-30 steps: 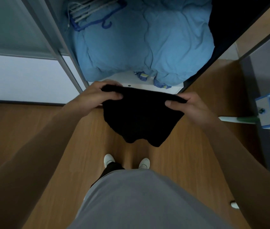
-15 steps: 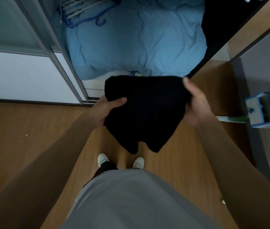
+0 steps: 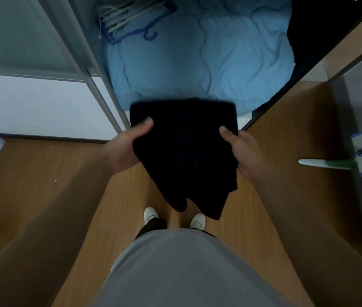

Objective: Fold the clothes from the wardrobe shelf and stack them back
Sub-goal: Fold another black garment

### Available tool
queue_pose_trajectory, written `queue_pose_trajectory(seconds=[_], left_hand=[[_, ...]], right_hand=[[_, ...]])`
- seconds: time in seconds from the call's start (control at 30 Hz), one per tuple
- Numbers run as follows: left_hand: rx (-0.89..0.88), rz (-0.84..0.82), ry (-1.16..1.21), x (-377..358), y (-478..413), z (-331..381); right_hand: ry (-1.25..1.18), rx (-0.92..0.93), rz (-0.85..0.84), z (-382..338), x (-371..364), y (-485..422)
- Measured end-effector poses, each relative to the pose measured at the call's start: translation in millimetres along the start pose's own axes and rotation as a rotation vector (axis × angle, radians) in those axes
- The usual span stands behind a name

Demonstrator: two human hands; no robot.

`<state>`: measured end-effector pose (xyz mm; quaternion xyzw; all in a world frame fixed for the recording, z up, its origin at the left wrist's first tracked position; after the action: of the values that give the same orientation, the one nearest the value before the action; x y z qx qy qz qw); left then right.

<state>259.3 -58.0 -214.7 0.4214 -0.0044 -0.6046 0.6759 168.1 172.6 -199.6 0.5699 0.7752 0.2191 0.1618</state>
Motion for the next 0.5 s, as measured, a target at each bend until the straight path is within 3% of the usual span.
queue_pose_trajectory(seconds=[0.1, 0.23, 0.37, 0.5], left_hand=[[-0.016, 0.131, -0.118, 22.5, -2.6, -3.1], [-0.089, 0.180, 0.053, 45.4, -1.6, 9.9], [-0.046, 0.285, 0.094, 67.6, -3.8, 10.7], [-0.137, 0.276, 0.016, 82.9, -7.5, 39.1]], right_hand=[[-0.051, -0.094, 0.090, 23.7, 0.3, -3.2], [-0.212, -0.103, 0.026, 24.1, -9.0, -13.2], [0.052, -0.087, -0.134, 31.0, -33.5, -13.4], [0.019, -0.044, -0.052, 16.5, -42.6, -22.9]])
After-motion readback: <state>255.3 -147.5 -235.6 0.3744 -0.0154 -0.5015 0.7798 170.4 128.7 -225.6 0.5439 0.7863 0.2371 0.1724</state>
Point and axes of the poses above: each hand's wrist, its own y-axis away from the middle knuckle, its own x-axis out of the back of the hand, z = x × y, the point moved 10 cm from there along -y, towards the middle knuckle, and after that the axes turned 1 degree about -z, right-handed, at the moved point
